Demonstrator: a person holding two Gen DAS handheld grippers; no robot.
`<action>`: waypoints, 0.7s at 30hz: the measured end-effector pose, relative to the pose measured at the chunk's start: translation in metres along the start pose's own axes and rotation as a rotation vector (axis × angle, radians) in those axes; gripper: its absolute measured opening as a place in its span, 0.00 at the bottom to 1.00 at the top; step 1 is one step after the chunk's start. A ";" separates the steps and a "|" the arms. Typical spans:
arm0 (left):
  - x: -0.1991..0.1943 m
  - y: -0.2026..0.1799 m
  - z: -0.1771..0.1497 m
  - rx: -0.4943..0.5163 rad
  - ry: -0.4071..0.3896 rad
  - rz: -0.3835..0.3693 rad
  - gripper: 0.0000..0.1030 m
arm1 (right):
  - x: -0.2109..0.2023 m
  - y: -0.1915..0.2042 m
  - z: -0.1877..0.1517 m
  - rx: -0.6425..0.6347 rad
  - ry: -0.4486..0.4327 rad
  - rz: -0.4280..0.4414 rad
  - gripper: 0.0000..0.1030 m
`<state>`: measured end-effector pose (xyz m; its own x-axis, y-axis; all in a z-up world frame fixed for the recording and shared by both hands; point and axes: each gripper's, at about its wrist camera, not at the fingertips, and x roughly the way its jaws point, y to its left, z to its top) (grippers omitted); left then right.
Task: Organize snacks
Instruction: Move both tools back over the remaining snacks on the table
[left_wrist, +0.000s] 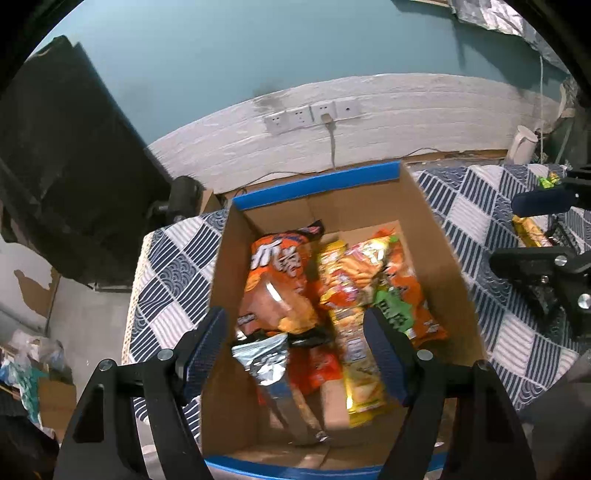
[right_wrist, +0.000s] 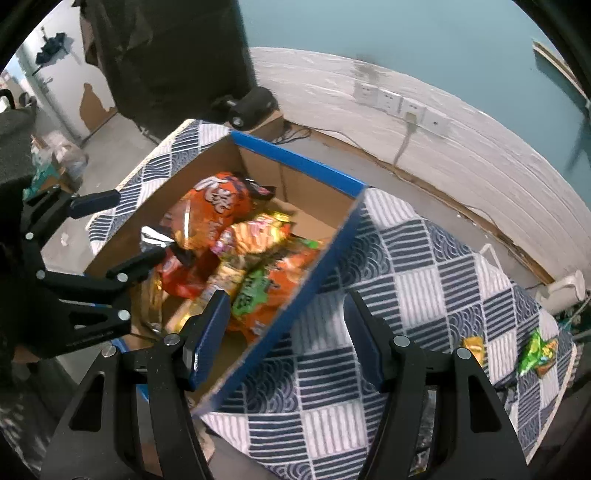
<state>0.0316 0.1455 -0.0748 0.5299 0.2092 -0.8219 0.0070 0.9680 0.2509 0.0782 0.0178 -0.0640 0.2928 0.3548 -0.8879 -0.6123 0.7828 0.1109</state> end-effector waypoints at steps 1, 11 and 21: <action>-0.001 -0.004 0.002 0.003 -0.001 -0.007 0.75 | -0.001 -0.004 -0.002 0.007 0.000 -0.003 0.63; -0.012 -0.054 0.017 0.075 -0.015 -0.058 0.75 | -0.019 -0.056 -0.035 0.091 -0.007 -0.049 0.63; -0.016 -0.112 0.029 0.159 -0.020 -0.097 0.75 | -0.034 -0.109 -0.073 0.173 -0.001 -0.116 0.63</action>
<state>0.0471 0.0299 -0.0748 0.5368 0.1115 -0.8363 0.1923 0.9490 0.2499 0.0810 -0.1168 -0.0788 0.3546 0.2575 -0.8989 -0.4393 0.8945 0.0830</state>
